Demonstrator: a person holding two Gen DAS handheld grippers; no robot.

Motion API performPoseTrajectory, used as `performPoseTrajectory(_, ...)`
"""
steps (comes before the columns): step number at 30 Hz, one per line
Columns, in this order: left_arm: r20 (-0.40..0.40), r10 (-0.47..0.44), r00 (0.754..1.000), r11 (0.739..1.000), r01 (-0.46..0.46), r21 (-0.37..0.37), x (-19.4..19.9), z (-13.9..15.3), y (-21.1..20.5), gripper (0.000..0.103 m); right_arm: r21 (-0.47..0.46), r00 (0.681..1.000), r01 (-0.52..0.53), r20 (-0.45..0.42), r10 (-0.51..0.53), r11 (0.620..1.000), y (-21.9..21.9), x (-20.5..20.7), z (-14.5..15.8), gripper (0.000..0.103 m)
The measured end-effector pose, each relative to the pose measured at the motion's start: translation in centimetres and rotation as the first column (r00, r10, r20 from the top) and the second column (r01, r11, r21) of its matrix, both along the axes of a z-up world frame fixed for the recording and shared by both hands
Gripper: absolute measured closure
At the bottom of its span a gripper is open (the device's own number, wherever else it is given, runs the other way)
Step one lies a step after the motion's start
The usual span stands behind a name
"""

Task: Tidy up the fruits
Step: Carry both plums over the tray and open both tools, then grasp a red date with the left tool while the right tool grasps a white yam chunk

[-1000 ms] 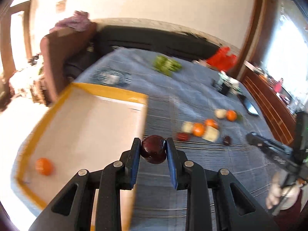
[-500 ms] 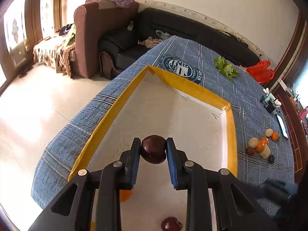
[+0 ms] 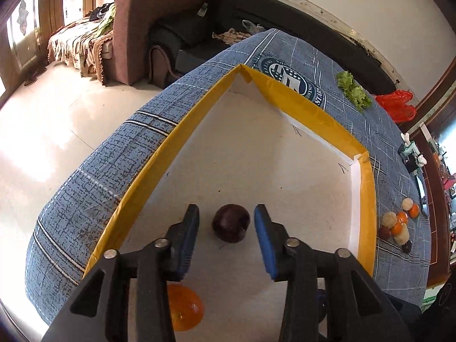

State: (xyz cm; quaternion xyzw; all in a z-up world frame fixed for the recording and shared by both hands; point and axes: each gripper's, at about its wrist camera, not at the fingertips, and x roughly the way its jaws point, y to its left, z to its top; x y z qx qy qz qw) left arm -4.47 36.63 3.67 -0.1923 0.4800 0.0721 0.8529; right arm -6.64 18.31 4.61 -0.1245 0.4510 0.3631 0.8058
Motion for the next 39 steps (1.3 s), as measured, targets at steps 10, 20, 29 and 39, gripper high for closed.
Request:
performPoseTrajectory(10, 0.101, 0.043, 0.994, 0.999, -0.039, -0.038, -4.5, 4.9, -1.9, 0.045, 0.055, 0.997, 0.003, 0.075, -0.008, 0.998, -2.3, -1.4, 3.4, 0.052)
performPoseTrajectory(20, 0.213, -0.121, 0.970, 0.990, 0.132, -0.040, -6.4, 9.1, -11.2, 0.028, 0.169, 0.933, 0.344, 0.053, -0.357, 0.924, -21.7, 1.5, 5.9, 0.051)
performPoseTrajectory(29, 0.151, -0.281, 0.948, 0.954, 0.293, -0.062, -1.6, 5.2, -20.2, 0.035, 0.207, 0.838, 0.545, -0.111, -0.534, 0.812, -30.5, 6.6, 3.5, 0.052)
performPoseTrajectory(39, 0.077, -0.338, 0.938, 0.940, 0.334, 0.061, 1.7, 1.3, -23.9, 0.047, 0.142, 0.817, 0.577, -0.118, -0.565, 0.804, -27.7, 10.1, 0.0, 0.051)
